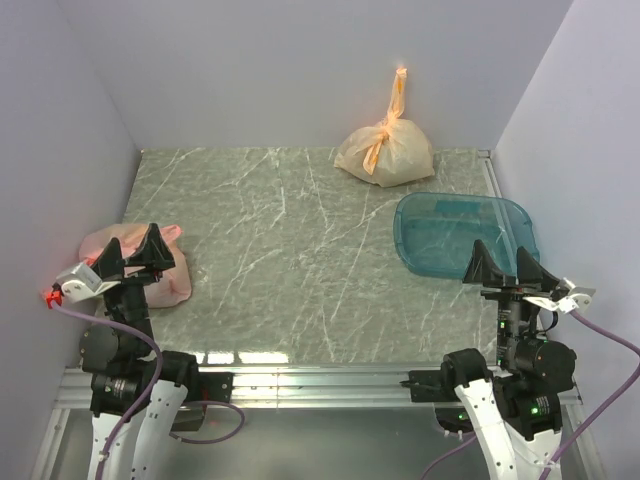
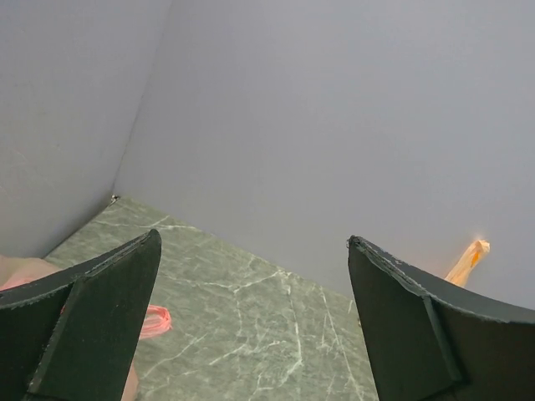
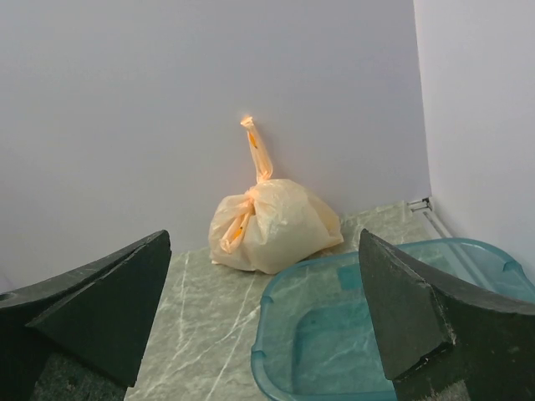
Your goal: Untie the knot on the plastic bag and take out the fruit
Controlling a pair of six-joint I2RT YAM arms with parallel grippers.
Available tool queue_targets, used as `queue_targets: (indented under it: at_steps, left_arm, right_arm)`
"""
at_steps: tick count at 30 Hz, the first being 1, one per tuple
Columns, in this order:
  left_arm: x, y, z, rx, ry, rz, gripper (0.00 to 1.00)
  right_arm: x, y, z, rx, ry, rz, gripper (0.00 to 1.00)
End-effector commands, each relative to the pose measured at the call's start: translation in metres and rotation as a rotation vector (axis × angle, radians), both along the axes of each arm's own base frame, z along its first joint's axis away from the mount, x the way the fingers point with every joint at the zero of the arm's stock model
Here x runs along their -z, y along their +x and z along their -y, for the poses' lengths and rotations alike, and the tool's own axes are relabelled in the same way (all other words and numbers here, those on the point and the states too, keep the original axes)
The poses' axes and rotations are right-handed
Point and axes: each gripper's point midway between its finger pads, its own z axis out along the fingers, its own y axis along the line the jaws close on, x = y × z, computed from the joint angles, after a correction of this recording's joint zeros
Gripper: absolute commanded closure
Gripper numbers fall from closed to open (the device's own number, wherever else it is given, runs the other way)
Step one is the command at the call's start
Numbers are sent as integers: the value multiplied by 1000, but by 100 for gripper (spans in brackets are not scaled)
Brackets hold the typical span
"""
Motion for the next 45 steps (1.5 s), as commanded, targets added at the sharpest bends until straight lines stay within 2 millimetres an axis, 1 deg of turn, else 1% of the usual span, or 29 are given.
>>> queue_targets:
  at_steps: [1, 4, 8, 11, 13, 14, 16, 17, 18, 20, 21, 23, 24, 26, 27, 28, 29, 30, 32, 33, 34, 35, 38, 39, 41, 42, 43, 44, 45]
  left_arm:
    - [-5, 1, 6, 32, 21, 25, 1]
    - [-3, 2, 10, 50, 40, 23, 1]
    - [-1, 5, 12, 60, 34, 17, 1]
    - [-4, 4, 8, 41, 0, 16, 1]
    - [2, 7, 7, 36, -13, -30, 1]
    - [-2, 7, 7, 37, -21, -35, 1]
    - [9, 21, 14, 60, -11, -118, 1]
    - [10, 20, 15, 69, -13, -129, 1]
    - [19, 29, 19, 78, -10, -184, 1]
    - [31, 36, 24, 99, -18, -264, 1]
    - [42, 45, 28, 115, -11, -318, 1]
    - [59, 53, 34, 134, -8, -392, 1]
    - [70, 60, 40, 158, -1, -436, 1]
    - [78, 65, 48, 197, 14, -469, 1]
    - [80, 68, 52, 216, 22, -476, 1]
    - [79, 68, 58, 241, 32, -472, 1]
    - [79, 68, 59, 246, 41, -472, 1]
    - [79, 67, 59, 245, 45, -470, 1]
    - [84, 68, 59, 240, 58, -486, 1]
    - [86, 69, 60, 239, 60, -494, 1]
    - [87, 69, 61, 242, 63, -499, 1]
    - [90, 70, 62, 244, 68, -507, 1]
    - [90, 73, 67, 266, 79, -512, 1]
    - [94, 75, 69, 269, 83, -526, 1]
    - [94, 77, 68, 264, 85, -535, 1]
    - [96, 78, 69, 262, 86, -544, 1]
    - [97, 79, 68, 257, 86, -549, 1]
    - [98, 79, 68, 257, 91, -553, 1]
    - [101, 81, 68, 256, 93, -565, 1]
  right_arm:
    - [-7, 0, -3, -15, -19, 16, 0]
    - [-7, 3, -4, -19, -12, 5, 0]
    - [-2, 13, -6, -22, 1, -52, 0]
    - [0, 24, -7, -14, 27, -128, 0]
    - [-5, 38, -14, -34, 16, -195, 0]
    - [-1, 45, -16, -36, 31, -250, 0]
    - [-5, 81, -23, -24, 71, -392, 0]
    - [0, 81, -24, -28, 89, -414, 0]
    - [-7, 102, -31, -34, 100, -466, 0]
    - [-9, 124, -45, -73, 132, -524, 0]
    - [-13, 146, -53, -86, 145, -554, 0]
    - [-17, 169, -63, -105, 193, -566, 0]
    - [-16, 192, -68, -102, 198, -592, 0]
    - [-12, 217, -69, -75, 207, -619, 0]
    - [-6, 242, -70, -53, 199, -644, 0]
    - [0, 254, -70, -46, 193, -660, 0]
    - [1, 269, -63, -36, 199, -656, 0]
    - [17, 291, -65, -44, 198, -685, 0]
    - [26, 316, -66, -80, 201, -681, 0]
    - [44, 333, -65, -75, 196, -707, 1]
    - [51, 342, -63, -71, 191, -712, 1]
    - [68, 359, -64, -67, 187, -733, 1]
    - [92, 387, -61, -55, 183, -752, 1]
    - [111, 403, -61, -55, 182, -775, 1]
    - [125, 420, -57, -56, 189, -780, 1]
    - [142, 433, -57, -50, 187, -801, 1]
    - [148, 440, -57, -47, 182, -803, 1]
    - [161, 451, -56, -45, 178, -809, 2]
    - [167, 456, -59, -56, 177, -807, 2]
